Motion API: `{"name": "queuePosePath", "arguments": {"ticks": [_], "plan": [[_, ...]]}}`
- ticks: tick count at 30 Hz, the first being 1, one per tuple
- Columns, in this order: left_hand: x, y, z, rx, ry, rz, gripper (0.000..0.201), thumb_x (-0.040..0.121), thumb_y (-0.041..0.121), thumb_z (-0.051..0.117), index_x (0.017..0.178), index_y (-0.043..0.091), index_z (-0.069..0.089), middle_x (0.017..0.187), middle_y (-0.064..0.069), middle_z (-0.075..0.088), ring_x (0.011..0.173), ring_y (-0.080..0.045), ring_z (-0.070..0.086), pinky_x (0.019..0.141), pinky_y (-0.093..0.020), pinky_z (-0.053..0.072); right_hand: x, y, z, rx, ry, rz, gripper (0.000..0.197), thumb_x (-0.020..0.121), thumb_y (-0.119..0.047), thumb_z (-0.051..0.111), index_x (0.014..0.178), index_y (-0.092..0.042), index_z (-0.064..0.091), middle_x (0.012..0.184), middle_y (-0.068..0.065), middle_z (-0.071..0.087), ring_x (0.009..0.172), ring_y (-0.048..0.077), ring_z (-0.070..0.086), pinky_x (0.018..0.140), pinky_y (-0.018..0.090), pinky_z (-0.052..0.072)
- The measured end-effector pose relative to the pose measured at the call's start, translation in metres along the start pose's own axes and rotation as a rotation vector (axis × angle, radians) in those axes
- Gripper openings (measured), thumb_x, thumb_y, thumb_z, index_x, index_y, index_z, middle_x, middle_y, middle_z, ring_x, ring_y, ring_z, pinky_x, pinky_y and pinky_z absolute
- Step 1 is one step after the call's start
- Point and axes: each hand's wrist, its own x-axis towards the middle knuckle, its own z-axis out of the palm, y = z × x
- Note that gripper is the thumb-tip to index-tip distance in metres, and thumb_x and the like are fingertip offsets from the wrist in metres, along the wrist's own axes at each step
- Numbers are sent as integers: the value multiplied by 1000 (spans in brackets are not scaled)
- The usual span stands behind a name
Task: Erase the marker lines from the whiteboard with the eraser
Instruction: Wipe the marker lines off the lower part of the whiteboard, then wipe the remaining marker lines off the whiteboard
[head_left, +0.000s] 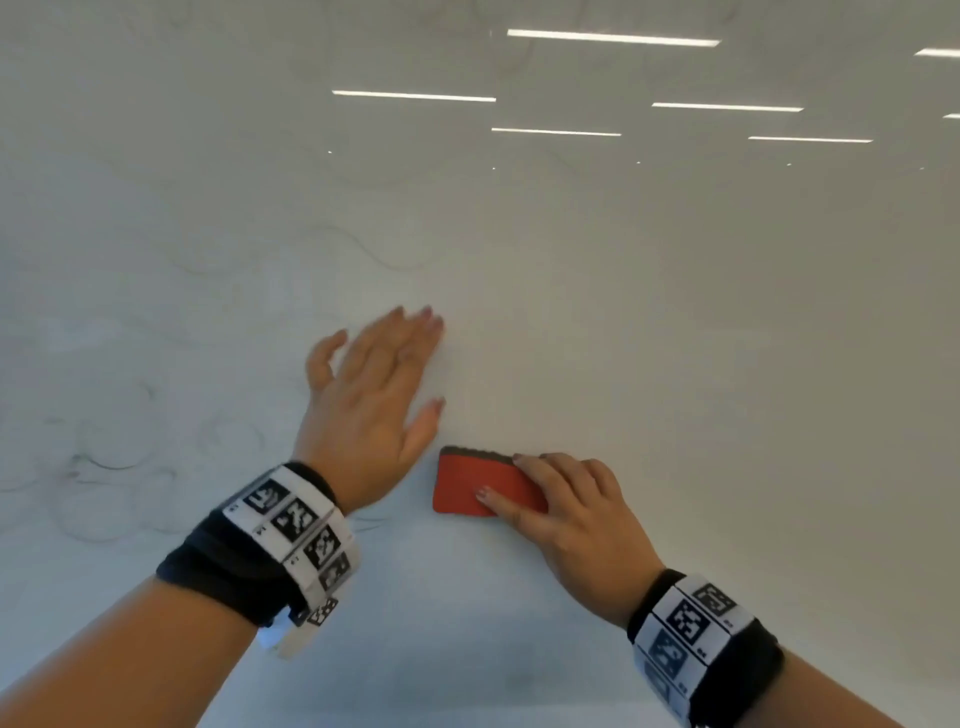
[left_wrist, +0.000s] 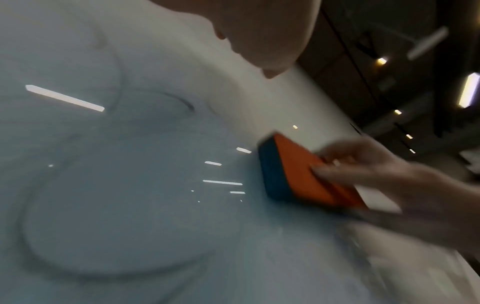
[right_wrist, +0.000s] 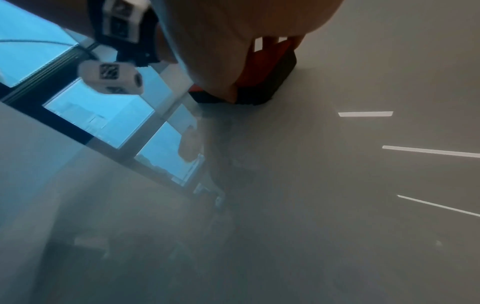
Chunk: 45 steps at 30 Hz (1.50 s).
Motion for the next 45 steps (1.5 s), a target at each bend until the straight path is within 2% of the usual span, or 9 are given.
{"name": "queuePosePath", "arguments": {"ticks": [4, 10, 15, 22, 26, 32, 35, 40, 45], "plan": [[-19, 31, 14, 26, -168, 265, 73, 83, 61, 49, 141, 19, 41, 145, 4, 42, 134, -14, 35, 107, -46, 23, 8, 28, -11, 35, 159, 115, 50, 84, -14, 58, 133, -23, 52, 131, 10, 53, 115, 32, 48, 88, 43, 38], [-9, 45, 23, 26, -140, 215, 69, 78, 48, 65, 138, 27, 40, 134, 5, 50, 122, -15, 45, 100, -42, 28, 15, 39, -18, 69, 182, 125, 44, 86, -16, 61, 130, -19, 55, 134, 3, 54, 119, 28, 49, 90, 41, 39], [3, 45, 20, 5, -86, 182, 64, 78, 47, 62, 137, 29, 44, 127, 4, 53, 118, -15, 44, 99, -42, 26, 28, 39, -24, 71, 175, 170, 47, 88, -16, 61, 133, -20, 53, 138, -1, 51, 123, 27, 45, 94, 41, 37], [11, 47, 30, -158, -53, 237, 62, 75, 30, 71, 132, 13, 52, 127, -1, 55, 117, -18, 45, 100, -32, 30, 31, 34, -29, 41, 163, 269, 50, 90, -18, 60, 138, -23, 47, 143, -2, 46, 130, 26, 41, 98, 40, 35], [16, 48, 33, -183, -37, 220, 65, 73, 24, 77, 131, 12, 52, 122, -5, 55, 113, -21, 45, 99, -32, 31, 25, 41, -37, 82, 148, 439, 53, 93, -33, 50, 144, -26, 36, 149, 2, 37, 136, 27, 33, 105, 45, 30], [53, 53, 21, -134, 62, 147, 64, 72, 19, 78, 131, 26, 55, 116, -17, 55, 107, -34, 51, 93, -46, 42, 1, 72, -39, -2, 77, 729, 56, 94, -33, 36, 149, -23, 26, 154, 6, 26, 141, 32, 22, 106, 56, 30], [86, 51, 10, -84, 100, 114, 63, 75, 22, 76, 133, 25, 53, 116, -20, 55, 106, -39, 51, 92, -49, 42, -9, 88, -40, -55, 7, 696, 61, 93, -35, 44, 150, -28, 24, 156, 4, 22, 143, 34, 18, 106, 61, 28], [140, 34, -15, -30, 180, -16, 59, 81, 24, 70, 136, 22, 50, 114, -25, 50, 100, -43, 49, 88, -49, 41, -17, 100, -41, -77, -26, 617, 60, 93, -48, 33, 150, -31, 25, 156, 2, 24, 143, 36, 16, 105, 66, 24], [140, 22, -14, 1, 244, -231, 61, 87, 29, 63, 143, 21, 39, 118, -27, 44, 103, -43, 44, 90, -51, 38, -21, 121, -47, -53, -46, 514, 61, 91, -55, 36, 148, -34, 29, 155, 2, 26, 143, 37, 16, 105, 66, 26]]}}
